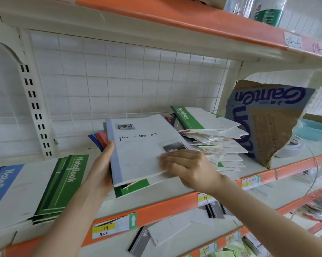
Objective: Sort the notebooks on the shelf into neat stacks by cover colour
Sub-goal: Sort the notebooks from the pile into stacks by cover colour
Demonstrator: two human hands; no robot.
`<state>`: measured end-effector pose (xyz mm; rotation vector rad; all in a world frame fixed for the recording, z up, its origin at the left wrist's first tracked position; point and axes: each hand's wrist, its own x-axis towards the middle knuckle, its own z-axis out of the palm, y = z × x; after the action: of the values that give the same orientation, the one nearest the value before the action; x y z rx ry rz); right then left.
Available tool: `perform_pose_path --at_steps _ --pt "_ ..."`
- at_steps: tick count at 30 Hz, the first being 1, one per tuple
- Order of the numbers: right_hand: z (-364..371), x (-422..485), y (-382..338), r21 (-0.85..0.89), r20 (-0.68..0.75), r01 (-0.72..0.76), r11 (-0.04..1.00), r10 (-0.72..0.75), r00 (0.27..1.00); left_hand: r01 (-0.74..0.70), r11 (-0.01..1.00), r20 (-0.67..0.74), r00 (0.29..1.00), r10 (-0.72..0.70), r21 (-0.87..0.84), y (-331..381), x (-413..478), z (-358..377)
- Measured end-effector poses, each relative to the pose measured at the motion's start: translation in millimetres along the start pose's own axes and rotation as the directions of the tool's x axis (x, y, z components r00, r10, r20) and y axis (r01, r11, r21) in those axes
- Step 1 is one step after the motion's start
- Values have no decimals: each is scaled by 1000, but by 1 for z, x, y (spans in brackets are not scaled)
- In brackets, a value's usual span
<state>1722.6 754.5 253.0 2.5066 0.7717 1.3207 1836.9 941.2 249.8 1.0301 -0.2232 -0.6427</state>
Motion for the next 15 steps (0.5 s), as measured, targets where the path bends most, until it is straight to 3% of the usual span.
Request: perform_pose_path --at_steps 3,5,7,9,11,13,14,15 --pt "3 0 0 172 115 -9 985 -11 993 34 998 -75 997 -30 51 1 -3 -8" --pt "4 -2 1 367 283 -255 894 154 947 57 994 -130 991 -45 92 3 -5 -12" --pt "9 -1 0 357 437 -577 735 414 798 52 987 -184 983 -24 150 3 -7 -21" --pt "21 3 4 226 489 -793 566 638 595 35 980 -211 977 7 195 3 -10 -31" --pt "35 10 6 180 577 -944 277 747 330 25 978 -218 976 22 209 5 -15 -39" --pt "49 19 5 242 762 -959 -149 641 93 12 978 -233 972 37 206 9 -21 -47" --pt "55 23 3 256 854 -894 -368 520 30 14 980 -241 970 34 197 13 -24 -50" --pt "59 27 -1 253 916 -795 -551 401 13 22 983 -243 970 23 181 17 -27 -56"
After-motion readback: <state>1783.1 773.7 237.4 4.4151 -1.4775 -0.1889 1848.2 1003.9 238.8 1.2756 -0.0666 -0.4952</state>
